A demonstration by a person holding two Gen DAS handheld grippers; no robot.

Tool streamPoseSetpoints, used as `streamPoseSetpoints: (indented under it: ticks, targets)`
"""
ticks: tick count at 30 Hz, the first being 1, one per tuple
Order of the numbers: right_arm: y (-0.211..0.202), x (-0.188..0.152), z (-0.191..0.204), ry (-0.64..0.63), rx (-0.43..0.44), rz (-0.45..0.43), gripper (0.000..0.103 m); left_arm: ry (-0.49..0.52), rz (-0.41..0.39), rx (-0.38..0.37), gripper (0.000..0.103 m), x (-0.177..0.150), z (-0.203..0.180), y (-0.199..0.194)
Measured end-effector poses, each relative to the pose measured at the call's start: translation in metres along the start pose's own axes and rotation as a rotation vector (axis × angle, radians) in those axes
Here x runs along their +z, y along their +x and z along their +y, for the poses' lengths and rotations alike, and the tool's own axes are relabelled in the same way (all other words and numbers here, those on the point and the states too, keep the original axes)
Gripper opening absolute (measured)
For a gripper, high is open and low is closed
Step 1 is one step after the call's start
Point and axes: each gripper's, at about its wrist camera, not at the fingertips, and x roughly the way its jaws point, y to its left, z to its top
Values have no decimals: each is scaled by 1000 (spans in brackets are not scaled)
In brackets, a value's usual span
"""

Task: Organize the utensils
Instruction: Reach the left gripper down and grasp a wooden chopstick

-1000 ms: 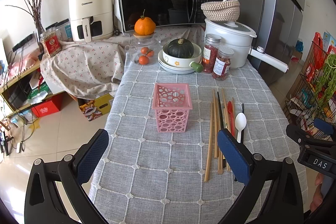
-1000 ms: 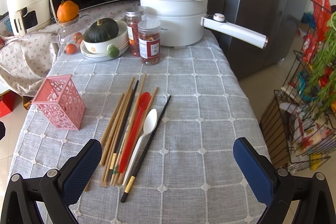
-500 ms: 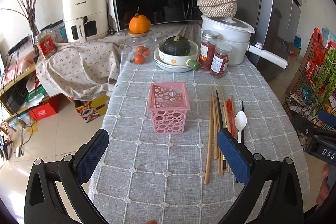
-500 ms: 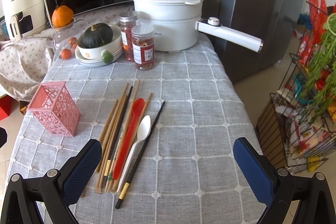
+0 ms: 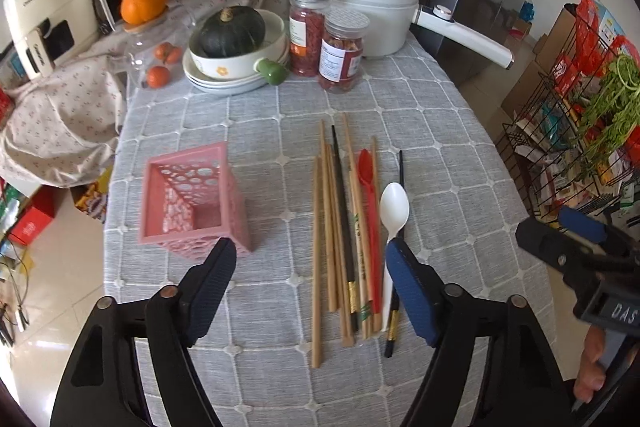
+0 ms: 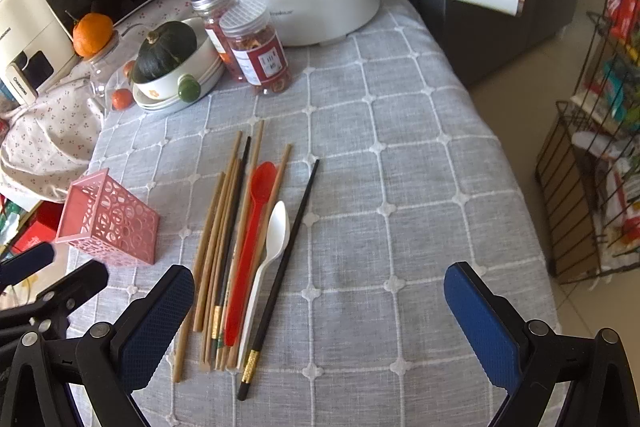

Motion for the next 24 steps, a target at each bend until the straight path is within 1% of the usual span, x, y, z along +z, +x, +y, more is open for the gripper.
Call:
streamPoseSetpoints:
  ticks: [1, 2, 3, 4, 5, 6, 8, 10, 14, 18, 21, 24]
  targets:
    - [5, 2, -5, 25, 26, 28, 95, -3, 27, -9, 64, 7, -4, 12]
    - [10, 3, -10, 50, 49, 53, 93, -3, 53, -7, 51, 14, -8, 24]
    - [15, 4, -15, 72, 70, 76, 90, -2, 77, 4, 45, 20, -11, 37]
    - [19, 5, -18, 89, 85, 93, 88, 1, 101, 21, 37, 25, -13, 50]
    - [22, 6, -21, 100, 90, 102, 87, 2, 120, 39, 31, 29, -15, 63]
    - [24, 7, -23, 106, 85, 107, 87, 0, 139, 54, 29, 33, -16, 75]
    - [28, 8, -26, 106, 66, 112, 86, -17, 175, 60, 20, 36, -12, 96]
    - [31, 10, -29, 106, 60, 117, 86, -31, 205, 60, 16, 39, -12, 115]
    - [36, 13, -32, 96, 66, 126, 86, -49, 248, 97, 11, 42, -7, 141]
    - [42, 18, -36, 102, 56, 130, 86, -73, 278, 98, 10, 42, -1, 157]
    - [47, 20, -37, 108, 56, 138, 86, -61, 268, 106, 10, 43, -3, 160]
    - [51, 22, -34, 107, 57, 145, 86, -27, 260, 119, 9, 43, -10, 162]
